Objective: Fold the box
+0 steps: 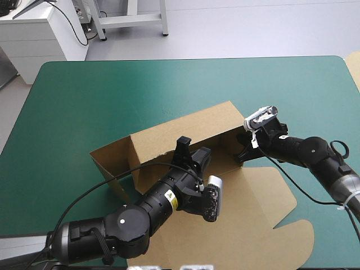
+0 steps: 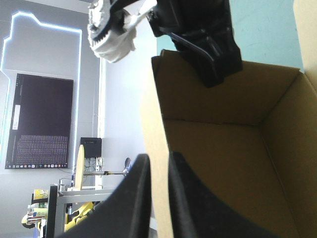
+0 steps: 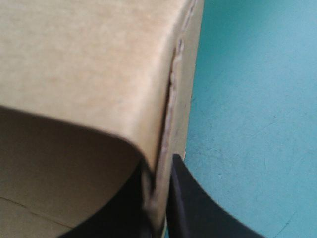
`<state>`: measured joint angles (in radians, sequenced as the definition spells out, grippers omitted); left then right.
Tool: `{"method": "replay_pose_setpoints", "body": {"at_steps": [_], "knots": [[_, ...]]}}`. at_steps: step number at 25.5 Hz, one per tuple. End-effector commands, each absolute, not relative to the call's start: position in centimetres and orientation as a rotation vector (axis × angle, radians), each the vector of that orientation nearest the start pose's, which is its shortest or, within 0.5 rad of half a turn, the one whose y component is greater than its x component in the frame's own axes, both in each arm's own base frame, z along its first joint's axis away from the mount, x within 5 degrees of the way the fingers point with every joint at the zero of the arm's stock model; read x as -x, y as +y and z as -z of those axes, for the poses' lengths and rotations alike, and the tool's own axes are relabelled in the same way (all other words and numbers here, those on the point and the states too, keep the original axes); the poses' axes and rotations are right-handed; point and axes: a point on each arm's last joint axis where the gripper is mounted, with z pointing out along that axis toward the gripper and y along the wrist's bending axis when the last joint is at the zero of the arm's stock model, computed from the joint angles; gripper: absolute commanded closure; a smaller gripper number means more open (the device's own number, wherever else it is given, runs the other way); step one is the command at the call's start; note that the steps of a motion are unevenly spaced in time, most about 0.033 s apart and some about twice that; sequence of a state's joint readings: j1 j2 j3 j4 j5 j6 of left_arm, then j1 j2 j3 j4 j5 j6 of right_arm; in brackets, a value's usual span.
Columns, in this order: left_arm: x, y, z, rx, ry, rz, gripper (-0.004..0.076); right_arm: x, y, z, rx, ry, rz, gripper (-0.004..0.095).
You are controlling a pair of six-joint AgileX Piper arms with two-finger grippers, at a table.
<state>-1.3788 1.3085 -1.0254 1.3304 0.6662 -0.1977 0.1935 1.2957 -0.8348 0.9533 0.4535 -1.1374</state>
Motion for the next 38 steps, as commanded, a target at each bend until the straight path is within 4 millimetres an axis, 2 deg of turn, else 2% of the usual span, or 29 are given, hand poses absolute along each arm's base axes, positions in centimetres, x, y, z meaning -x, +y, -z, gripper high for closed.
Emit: {"method": "replay_pose_setpoints", "body": {"at_steps": [1,5,10,12,16,22,23,24,28,29,31,34,38], "knots": [[-10.7,-26.0,-38.7,-1.492,1.001,-0.416,0.0704,-25.8,8.4,-30.1,0.626,2.028,-0.382,0.0928],[-11.3,-25.4,-41.2,-1.447,1.094,-0.406,0.0704,-25.8,8.4,-30.1,0.626,2.028,-0.382,0.0927],[-13.2,-23.8,-44.2,-1.501,1.277,-0.217,0.0704,-25.8,8.4,-30.1,0.627,2.028,-0.380,0.0927],[-14.5,-22.4,-45.6,-1.499,1.382,-0.119,0.0704,-25.8,8.4,-30.1,0.629,2.029,-0.382,0.0927],[-17.4,-18.0,-47.3,-1.443,1.628,-0.032,0.0704,-25.8,8.4,-30.1,0.632,2.030,-0.381,0.0927],[-21.0,-11.9,-46.9,-1.189,1.965,0.047,0.0705,-25.8,8.4,-30.1,0.632,2.030,-0.381,0.0927],[-21.5,-10.9,-46.9,-1.126,2.002,0.068,0.0705,-25.7,8.4,-30.1,0.632,2.028,-0.381,0.0927],[-22.3,-9.1,-47.0,-0.987,2.064,0.135,0.0706,-25.7,8.3,-30.2,0.638,2.026,-0.373,0.0928],[-23.4,-5.9,-47.2,-0.765,2.126,0.181,0.0709,-25.8,8.1,-30.8,0.651,2.029,-0.335,0.0927],[-23.8,-4.1,-47.2,-0.637,2.157,0.177,0.0709,-25.8,8.0,-31.4,0.655,2.032,-0.314,0.0927],[-24.0,-2.2,-47.2,-0.520,2.190,0.140,0.0712,-25.8,7.8,-32.3,0.647,2.038,-0.285,0.0927],[-24.1,-0.8,-47.1,-0.459,2.212,0.106,0.0712,-25.7,7.6,-34.0,0.565,2.089,-0.308,0.0927],[-24.0,-0.8,-47.0,-0.463,2.226,0.125,0.0712,-26.0,7.0,-36.6,0.444,2.163,-0.274,0.0927]]}}
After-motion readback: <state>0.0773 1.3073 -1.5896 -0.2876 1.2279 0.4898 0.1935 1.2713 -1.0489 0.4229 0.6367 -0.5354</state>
